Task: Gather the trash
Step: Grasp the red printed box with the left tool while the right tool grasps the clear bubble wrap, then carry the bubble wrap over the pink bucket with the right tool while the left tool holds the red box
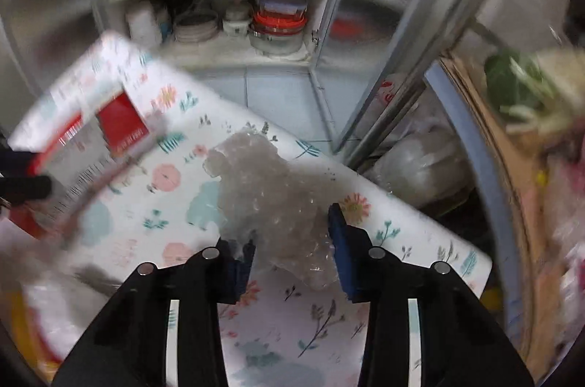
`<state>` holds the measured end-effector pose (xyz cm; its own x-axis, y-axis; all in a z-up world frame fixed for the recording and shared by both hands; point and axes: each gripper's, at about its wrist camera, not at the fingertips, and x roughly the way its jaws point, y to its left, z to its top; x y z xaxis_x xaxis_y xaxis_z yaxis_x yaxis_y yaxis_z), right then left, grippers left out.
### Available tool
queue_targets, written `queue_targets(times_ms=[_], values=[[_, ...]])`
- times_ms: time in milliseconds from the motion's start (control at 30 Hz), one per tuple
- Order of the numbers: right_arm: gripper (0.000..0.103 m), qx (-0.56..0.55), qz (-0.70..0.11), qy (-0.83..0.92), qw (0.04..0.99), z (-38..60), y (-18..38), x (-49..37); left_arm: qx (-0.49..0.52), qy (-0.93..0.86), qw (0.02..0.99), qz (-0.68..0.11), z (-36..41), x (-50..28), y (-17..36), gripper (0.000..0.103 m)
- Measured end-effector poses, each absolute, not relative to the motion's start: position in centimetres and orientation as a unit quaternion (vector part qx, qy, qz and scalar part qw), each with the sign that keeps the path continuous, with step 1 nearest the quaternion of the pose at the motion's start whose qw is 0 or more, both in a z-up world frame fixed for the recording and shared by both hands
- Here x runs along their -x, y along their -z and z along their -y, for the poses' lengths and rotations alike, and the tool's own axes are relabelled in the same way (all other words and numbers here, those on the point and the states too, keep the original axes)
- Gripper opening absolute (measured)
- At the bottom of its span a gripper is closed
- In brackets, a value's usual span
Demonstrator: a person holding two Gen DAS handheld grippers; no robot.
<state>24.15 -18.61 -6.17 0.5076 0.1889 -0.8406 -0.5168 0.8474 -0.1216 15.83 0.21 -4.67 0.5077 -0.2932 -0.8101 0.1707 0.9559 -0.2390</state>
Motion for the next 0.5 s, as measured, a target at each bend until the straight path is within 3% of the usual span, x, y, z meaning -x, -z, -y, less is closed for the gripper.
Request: queue_targets(times_ms=[500], values=[[0.038,0.021,-0.452,-0.125,0.883,27.1,2.3,-11.5,0.044,0.171,0.879,-0.442,4.5,-12.3,0.4,0.022]])
